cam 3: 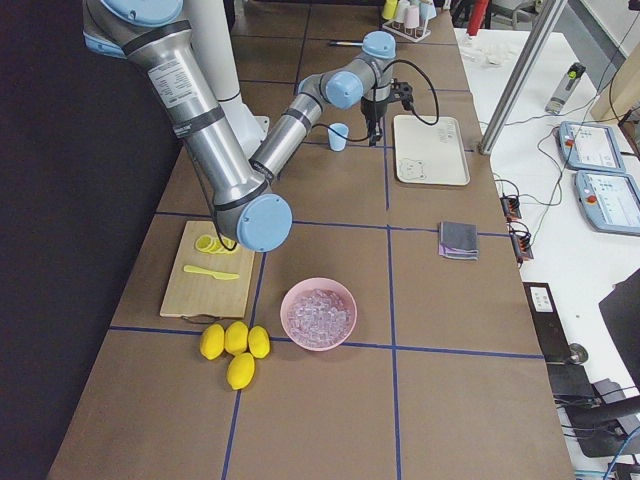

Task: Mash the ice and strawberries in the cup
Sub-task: 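Carry the ice cube with the right gripper over the blue cup, then open the right gripper to drop the ice cube into the cup, then move the empty right gripper back over the pink bowl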

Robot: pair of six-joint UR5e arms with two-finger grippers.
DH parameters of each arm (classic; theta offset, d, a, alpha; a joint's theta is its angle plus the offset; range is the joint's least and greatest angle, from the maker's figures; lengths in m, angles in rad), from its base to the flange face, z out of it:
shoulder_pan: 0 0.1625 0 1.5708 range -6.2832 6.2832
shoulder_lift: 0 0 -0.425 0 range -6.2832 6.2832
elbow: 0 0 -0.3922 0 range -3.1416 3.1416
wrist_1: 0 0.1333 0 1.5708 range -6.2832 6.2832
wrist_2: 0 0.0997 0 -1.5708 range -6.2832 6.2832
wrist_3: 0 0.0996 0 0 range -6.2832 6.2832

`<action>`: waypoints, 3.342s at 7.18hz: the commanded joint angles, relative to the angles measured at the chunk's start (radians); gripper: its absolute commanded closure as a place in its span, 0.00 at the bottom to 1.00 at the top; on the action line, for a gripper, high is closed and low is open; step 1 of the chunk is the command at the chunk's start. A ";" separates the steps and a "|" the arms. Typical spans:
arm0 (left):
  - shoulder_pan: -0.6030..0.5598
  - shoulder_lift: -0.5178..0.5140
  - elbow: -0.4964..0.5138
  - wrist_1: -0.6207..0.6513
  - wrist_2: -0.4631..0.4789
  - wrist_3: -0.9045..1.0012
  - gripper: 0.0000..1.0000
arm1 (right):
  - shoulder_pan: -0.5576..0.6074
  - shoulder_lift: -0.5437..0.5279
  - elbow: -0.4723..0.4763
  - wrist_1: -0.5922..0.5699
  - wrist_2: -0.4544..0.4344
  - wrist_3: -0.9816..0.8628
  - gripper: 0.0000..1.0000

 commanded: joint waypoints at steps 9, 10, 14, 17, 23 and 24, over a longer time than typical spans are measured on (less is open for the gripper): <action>0.000 -0.003 0.003 0.000 0.000 -0.004 0.00 | -0.348 0.261 -0.277 0.068 -0.288 0.299 0.86; 0.000 -0.005 0.004 0.000 0.000 -0.004 0.00 | -0.348 0.257 -0.274 0.066 -0.288 0.300 0.74; 0.000 -0.005 0.006 0.000 0.000 -0.004 0.00 | -0.356 0.249 -0.269 0.063 -0.288 0.322 0.43; 0.000 -0.005 0.001 0.000 0.000 -0.006 0.00 | -0.344 0.251 -0.237 0.060 -0.303 0.332 0.03; 0.000 -0.005 -0.010 0.000 0.000 -0.006 0.00 | -0.022 -0.244 0.200 0.016 -0.209 0.034 0.01; 0.000 -0.006 -0.011 0.000 0.000 -0.006 0.00 | 0.079 -0.322 0.221 0.036 -0.125 -0.073 0.01</action>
